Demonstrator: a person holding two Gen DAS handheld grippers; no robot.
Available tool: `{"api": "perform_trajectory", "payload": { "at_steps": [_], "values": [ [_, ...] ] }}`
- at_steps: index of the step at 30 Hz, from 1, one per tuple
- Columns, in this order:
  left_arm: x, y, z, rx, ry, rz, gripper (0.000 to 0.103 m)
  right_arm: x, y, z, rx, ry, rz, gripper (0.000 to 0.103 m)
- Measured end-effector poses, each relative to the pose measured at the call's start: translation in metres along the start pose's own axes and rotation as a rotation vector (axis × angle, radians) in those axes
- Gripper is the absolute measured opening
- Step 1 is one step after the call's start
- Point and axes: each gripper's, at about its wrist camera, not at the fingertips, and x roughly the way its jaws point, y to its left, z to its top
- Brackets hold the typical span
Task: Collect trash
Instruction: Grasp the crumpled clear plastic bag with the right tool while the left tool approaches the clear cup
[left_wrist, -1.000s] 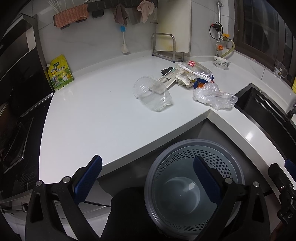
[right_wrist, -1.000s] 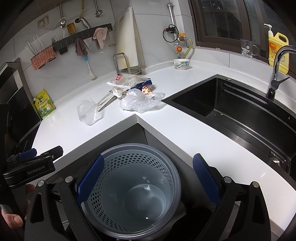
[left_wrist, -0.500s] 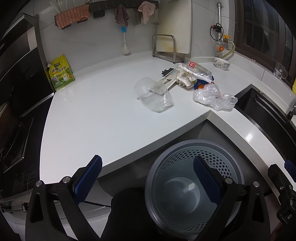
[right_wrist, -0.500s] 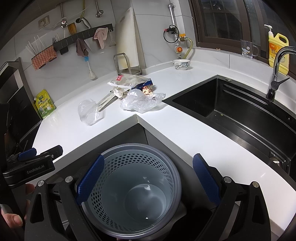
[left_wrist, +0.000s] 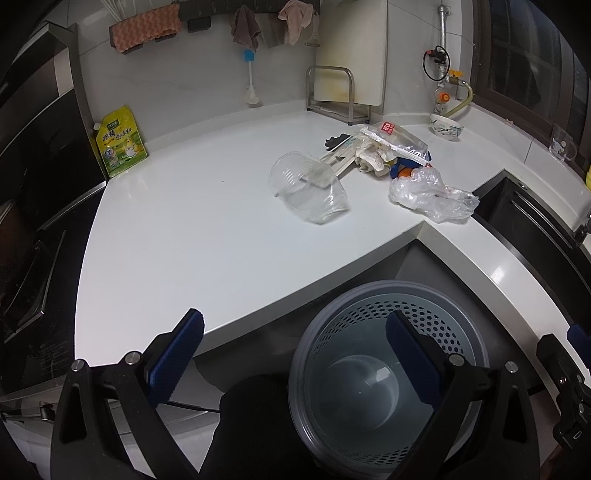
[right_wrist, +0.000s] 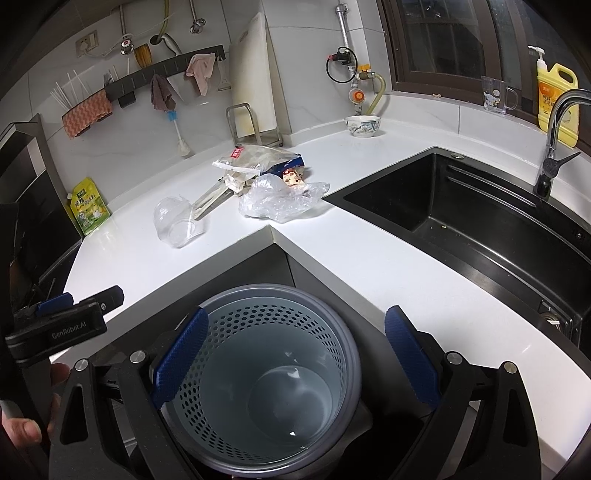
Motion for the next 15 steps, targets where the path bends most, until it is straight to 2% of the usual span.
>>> {"api": "perform_trajectory", "payload": {
  "at_steps": [6, 15],
  "values": [
    [0.021, 0.000, 0.009, 0.019, 0.000, 0.019, 0.097, 0.019, -0.006, 0.006, -0.012, 0.015, 0.016, 0.092],
    [0.052, 0.003, 0.047, -0.010, -0.042, 0.009, 0.097, 0.061, -0.005, 0.045, -0.035, 0.017, 0.055, 0.092]
  ]
}}
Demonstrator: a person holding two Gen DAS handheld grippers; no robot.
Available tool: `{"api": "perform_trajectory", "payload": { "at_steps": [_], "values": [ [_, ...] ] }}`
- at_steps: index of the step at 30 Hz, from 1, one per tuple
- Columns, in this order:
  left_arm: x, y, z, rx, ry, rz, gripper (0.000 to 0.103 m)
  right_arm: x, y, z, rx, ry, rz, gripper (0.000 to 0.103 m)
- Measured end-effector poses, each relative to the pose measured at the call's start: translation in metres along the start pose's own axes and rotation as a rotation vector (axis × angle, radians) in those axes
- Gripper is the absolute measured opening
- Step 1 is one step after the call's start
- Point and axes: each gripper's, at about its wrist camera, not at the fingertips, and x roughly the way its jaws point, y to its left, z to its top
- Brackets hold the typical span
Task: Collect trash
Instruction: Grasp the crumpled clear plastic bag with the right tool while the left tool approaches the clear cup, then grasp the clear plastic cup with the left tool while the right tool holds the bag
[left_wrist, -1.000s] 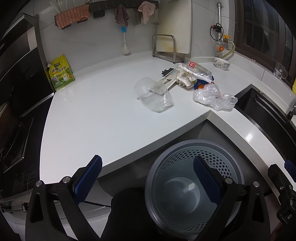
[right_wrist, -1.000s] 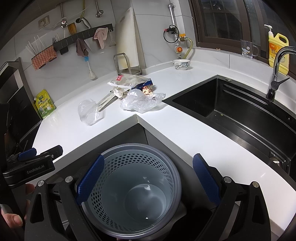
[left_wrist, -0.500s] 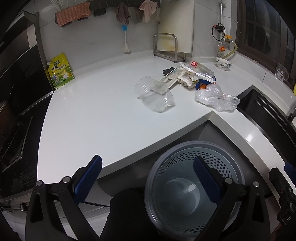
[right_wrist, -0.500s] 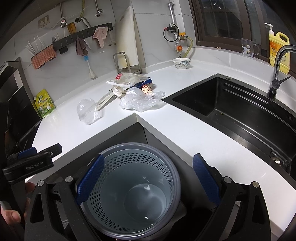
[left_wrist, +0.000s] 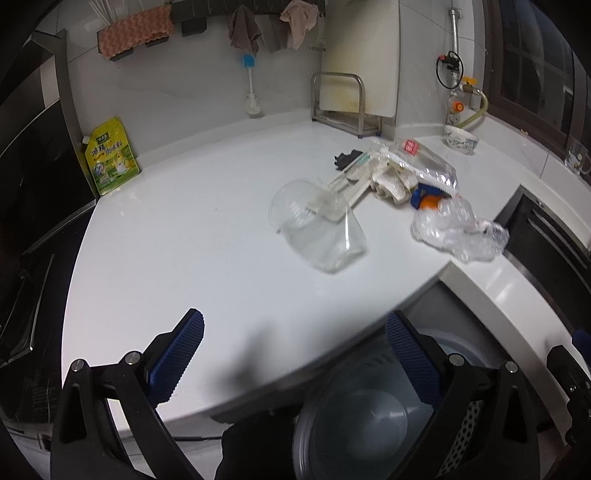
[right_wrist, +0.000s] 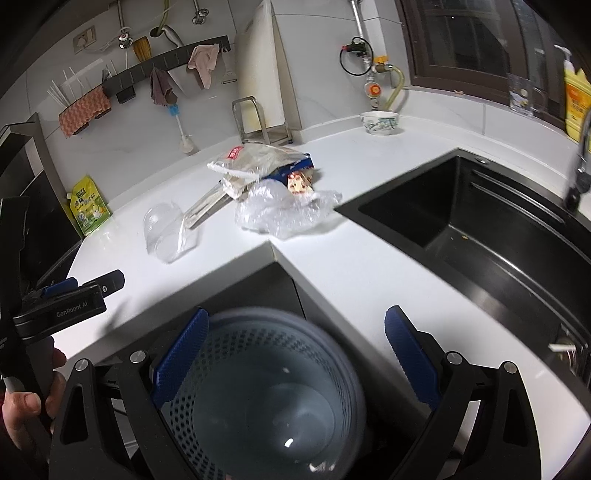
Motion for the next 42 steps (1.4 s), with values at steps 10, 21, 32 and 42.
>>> {"api": "perform_trajectory", "payload": {
  "at_steps": [10, 21, 32, 42],
  "values": [
    [0.043, 0.004, 0.035, -0.044, 0.025, -0.011, 0.097, 0.063, 0.012, 0.063, -0.065, 0.000, 0.037, 0.092],
    [0.071, 0.001, 0.055, -0.054, 0.027, -0.021, 0.097, 0.136, 0.032, 0.090, -0.145, 0.062, 0.014, 0.092],
    [0.083, 0.004, 0.054, -0.061, 0.040, -0.021, 0.097, 0.171, 0.038, 0.081, -0.197, 0.090, -0.041, 0.088],
    [0.082, 0.004, 0.050, -0.093, 0.033, -0.044, 0.097, 0.164, 0.037, 0.073, -0.216, 0.104, -0.019, 0.033]
  ]
}}
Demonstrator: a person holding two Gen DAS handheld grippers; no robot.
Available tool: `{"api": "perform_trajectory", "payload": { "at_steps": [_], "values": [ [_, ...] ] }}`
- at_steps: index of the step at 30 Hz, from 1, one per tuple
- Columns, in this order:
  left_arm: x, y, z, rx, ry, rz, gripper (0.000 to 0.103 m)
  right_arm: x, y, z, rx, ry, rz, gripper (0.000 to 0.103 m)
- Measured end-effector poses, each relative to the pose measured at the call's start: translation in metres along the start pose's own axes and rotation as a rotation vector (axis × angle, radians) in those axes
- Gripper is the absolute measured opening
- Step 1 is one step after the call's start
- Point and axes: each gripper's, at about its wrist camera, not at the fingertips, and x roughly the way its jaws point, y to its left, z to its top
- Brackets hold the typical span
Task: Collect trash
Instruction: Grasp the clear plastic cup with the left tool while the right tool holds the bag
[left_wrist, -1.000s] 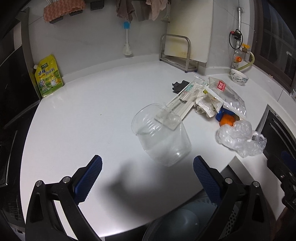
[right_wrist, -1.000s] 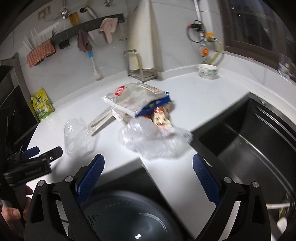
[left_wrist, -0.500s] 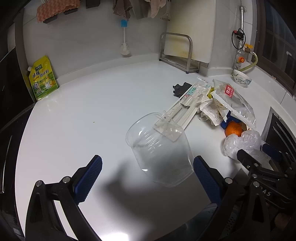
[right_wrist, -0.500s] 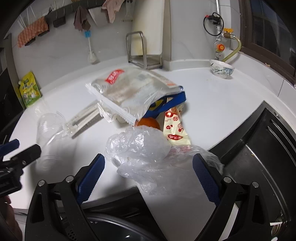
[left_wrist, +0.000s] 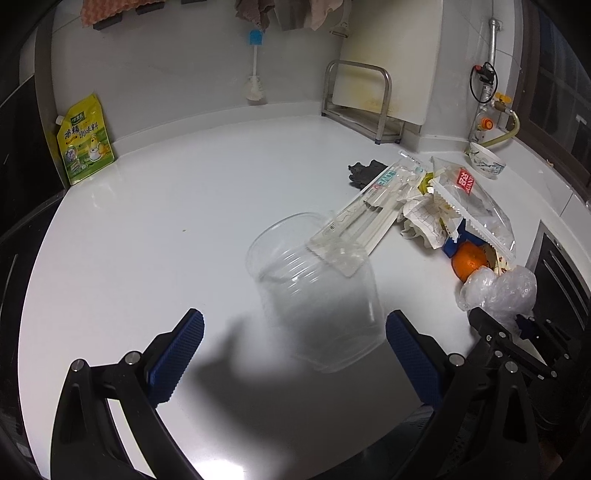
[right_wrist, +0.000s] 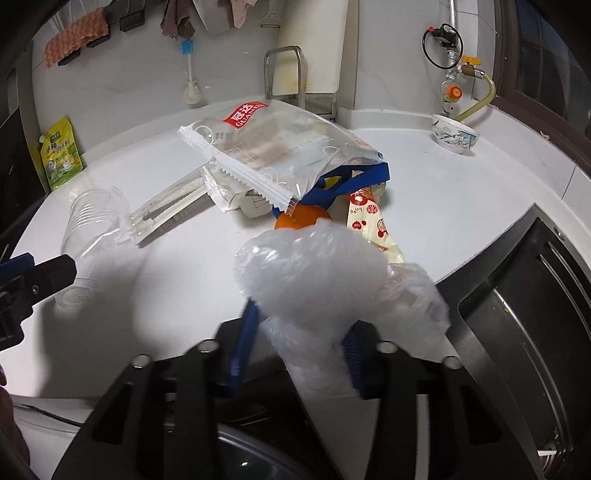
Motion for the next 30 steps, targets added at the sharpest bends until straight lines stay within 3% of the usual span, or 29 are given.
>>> {"api": "perform_trajectory", "payload": {
  "at_steps": [16, 21, 30],
  "values": [
    [0.016, 0.001, 0.003, -0.072, 0.049, 0.004, 0.097, -0.046, -0.024, -0.023, 0.116, -0.038, 0.044, 0.030],
    [0.025, 0.005, 0.004, -0.125, 0.083, -0.035, 0.097, -0.054, -0.028, -0.029, 0.140, -0.038, 0.062, 0.030],
    [0.037, 0.003, 0.010, -0.129, 0.082, 0.019, 0.097, -0.058, -0.032, -0.035, 0.165, -0.037, 0.076, 0.030]
  ]
}}
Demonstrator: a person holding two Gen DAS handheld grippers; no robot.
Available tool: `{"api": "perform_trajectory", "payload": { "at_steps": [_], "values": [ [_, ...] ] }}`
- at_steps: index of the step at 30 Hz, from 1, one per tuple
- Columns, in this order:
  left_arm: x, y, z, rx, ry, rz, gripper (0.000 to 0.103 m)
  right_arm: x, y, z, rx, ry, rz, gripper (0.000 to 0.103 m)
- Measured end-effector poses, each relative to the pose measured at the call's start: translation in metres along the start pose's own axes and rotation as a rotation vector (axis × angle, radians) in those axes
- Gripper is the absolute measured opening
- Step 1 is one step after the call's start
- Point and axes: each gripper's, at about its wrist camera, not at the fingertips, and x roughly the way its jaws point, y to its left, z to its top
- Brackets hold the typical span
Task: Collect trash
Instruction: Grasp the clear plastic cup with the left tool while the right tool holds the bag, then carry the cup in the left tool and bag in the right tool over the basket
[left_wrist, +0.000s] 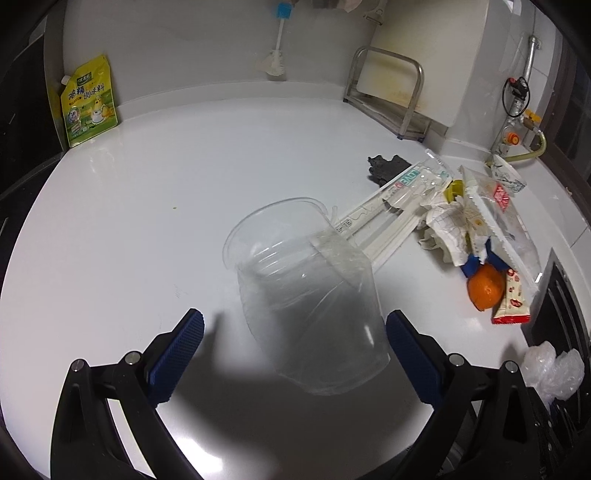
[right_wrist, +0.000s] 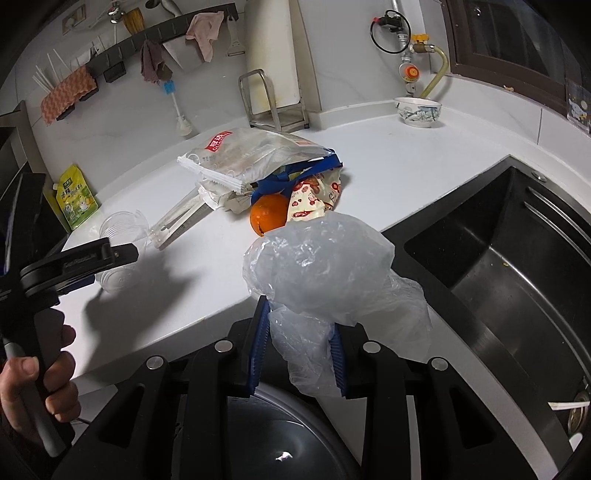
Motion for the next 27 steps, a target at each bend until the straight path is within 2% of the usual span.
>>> {"api": "perform_trajectory", "payload": {
  "at_steps": [12, 14, 15, 20, 21, 27],
  "values": [
    [0.022, 0.003, 0.011, 0.005, 0.004, 0.038, 0.095, -0.002, -0.001, -0.003, 0.010, 0.000, 0.011, 0.030],
    [0.022, 0.003, 0.012, 0.014, -0.005, 0.037, 0.088, -0.002, -0.002, -0.003, 0.010, 0.002, 0.014, 0.030],
    [0.022, 0.003, 0.012, 0.019, -0.003, 0.035, 0.078, -0.002, -0.001, -0.003, 0.010, 0.003, 0.014, 0.030],
    [0.020, 0.003, 0.011, 0.038, 0.000, 0.012, 0.060, -0.004, 0.001, -0.004, 0.012, 0.007, 0.019, 0.030],
    [0.018, 0.005, 0.010, 0.036, 0.001, 0.002, 0.053, -0.006, 0.001, -0.004, 0.013, 0.005, 0.019, 0.030],
    [0.001, 0.009, 0.002, 0.061, -0.027, 0.001, 0.052, -0.012, 0.002, -0.007, 0.025, -0.004, 0.019, 0.030]
  ]
}}
